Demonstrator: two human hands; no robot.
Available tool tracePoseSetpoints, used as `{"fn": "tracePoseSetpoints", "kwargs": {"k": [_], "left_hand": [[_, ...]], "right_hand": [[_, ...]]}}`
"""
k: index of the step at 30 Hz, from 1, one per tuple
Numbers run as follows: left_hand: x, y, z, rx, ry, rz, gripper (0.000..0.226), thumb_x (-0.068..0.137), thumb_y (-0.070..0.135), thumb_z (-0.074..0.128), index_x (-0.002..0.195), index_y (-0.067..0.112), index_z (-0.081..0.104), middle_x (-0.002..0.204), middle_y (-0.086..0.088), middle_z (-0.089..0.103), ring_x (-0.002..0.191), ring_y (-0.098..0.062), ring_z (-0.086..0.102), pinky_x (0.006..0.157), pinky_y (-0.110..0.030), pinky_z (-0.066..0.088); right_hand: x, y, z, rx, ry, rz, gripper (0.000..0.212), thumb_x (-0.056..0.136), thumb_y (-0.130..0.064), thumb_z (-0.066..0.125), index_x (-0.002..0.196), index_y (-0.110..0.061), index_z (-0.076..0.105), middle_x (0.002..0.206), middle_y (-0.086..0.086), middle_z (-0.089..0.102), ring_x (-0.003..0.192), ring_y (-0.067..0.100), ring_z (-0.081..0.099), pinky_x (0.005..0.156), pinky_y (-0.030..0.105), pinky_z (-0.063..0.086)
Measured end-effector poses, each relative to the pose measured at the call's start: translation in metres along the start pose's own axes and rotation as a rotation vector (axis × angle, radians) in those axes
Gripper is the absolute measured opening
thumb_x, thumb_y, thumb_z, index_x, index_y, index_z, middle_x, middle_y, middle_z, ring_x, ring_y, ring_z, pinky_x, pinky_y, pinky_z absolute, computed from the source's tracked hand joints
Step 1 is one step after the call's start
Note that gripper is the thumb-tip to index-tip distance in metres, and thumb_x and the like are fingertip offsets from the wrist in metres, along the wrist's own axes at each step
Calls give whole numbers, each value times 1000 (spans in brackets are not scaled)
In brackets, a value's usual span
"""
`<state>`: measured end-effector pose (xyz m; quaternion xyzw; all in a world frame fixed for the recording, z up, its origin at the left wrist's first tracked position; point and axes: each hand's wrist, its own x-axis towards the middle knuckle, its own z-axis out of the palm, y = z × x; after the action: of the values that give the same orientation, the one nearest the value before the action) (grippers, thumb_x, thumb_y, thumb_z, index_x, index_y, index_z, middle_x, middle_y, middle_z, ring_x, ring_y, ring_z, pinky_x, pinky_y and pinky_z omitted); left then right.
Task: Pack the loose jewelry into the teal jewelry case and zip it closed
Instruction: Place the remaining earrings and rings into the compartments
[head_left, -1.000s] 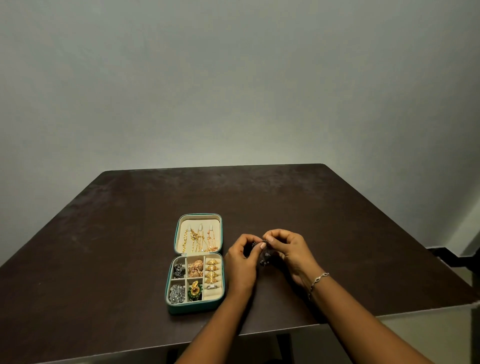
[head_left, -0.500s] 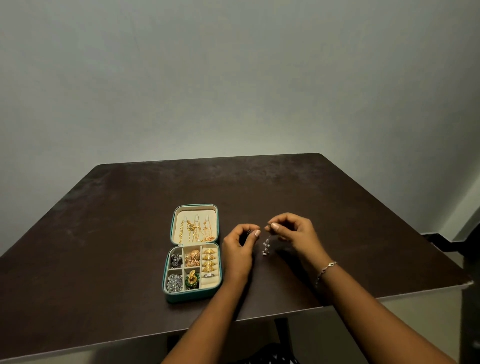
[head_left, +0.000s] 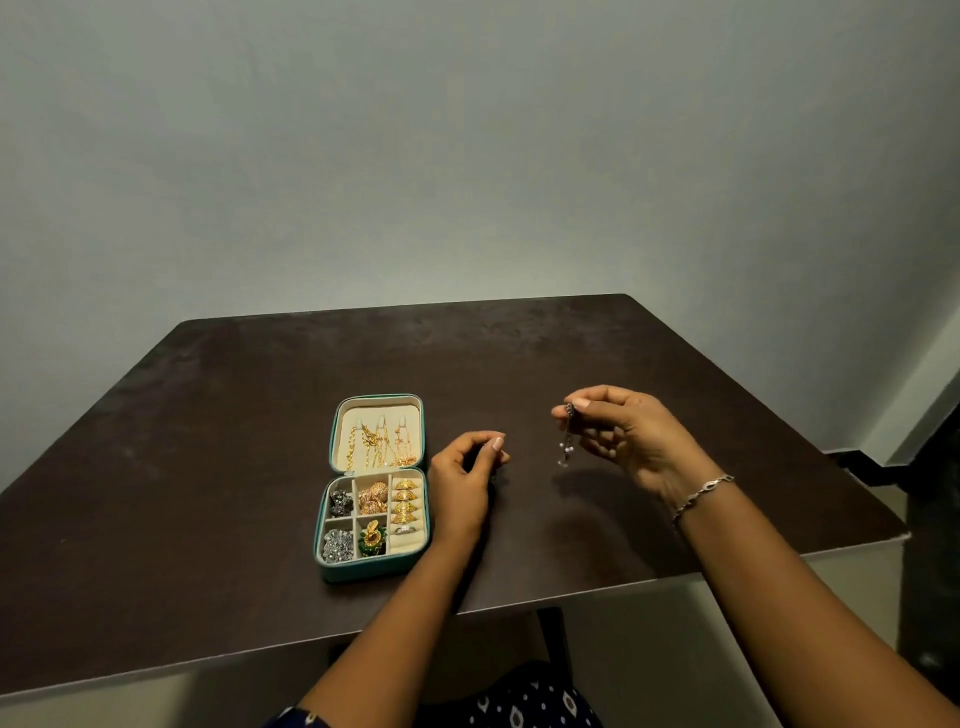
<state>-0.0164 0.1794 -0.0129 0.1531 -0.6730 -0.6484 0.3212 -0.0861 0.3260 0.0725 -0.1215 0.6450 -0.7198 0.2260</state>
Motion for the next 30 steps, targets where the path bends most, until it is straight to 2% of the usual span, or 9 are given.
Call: {"fn": "tracePoseSetpoints", "kwargs": {"k": [5, 10, 13, 19, 22, 30], "left_hand": [[-8, 15, 3, -147, -36, -116, 10, 85, 10, 62, 82, 18, 67, 63, 0, 69, 68, -12, 67, 72, -29, 51], [-10, 45, 7, -244, -114, -151, 10, 87, 10, 58, 91, 8, 67, 64, 1, 70, 64, -9, 64, 63, -20, 50], [-11, 55, 7, -262, -163, -165, 13, 89, 8, 54, 93, 10, 66, 70, 1, 72, 71, -10, 66, 67, -19, 52], [-12, 70, 10, -246, -230, -158, 13, 89, 10, 55, 88, 12, 68, 70, -1, 72, 71, -11, 66, 69, -20, 51], [-9, 78, 9, -290, -267, -203, 15, 90, 7, 52, 91, 8, 67, 69, 0, 72, 70, -8, 68, 71, -20, 54], [-9, 98, -17, -254, -313, -253, 15, 91, 9, 51, 88, 10, 66, 72, -2, 73, 72, -14, 70, 71, -25, 54]], "right_hand": [[-5, -9, -2, -156, 31, -77, 12, 84, -5, 60, 78, -13, 65, 75, 0, 65, 71, 10, 60, 69, 22, 40], [-9, -17, -4, -210, -13, -120, 10, 83, -6, 60, 79, -13, 65, 72, -1, 70, 70, 9, 65, 63, 20, 39], [-11, -21, -3, -277, -13, -150, 8, 82, -8, 63, 78, -15, 66, 75, -2, 69, 72, 8, 64, 67, 23, 39], [-16, -27, 0, -337, -33, -206, 8, 79, -7, 66, 76, -14, 67, 68, -3, 65, 67, 8, 54, 64, 23, 37], [-18, -28, 1, -337, -54, -208, 6, 79, -6, 66, 77, -12, 67, 69, 0, 64, 65, 9, 53, 62, 22, 37], [-22, -27, 13, -286, -122, -162, 7, 83, -4, 59, 80, -8, 65, 77, 8, 68, 71, 14, 62, 64, 23, 42]]}}
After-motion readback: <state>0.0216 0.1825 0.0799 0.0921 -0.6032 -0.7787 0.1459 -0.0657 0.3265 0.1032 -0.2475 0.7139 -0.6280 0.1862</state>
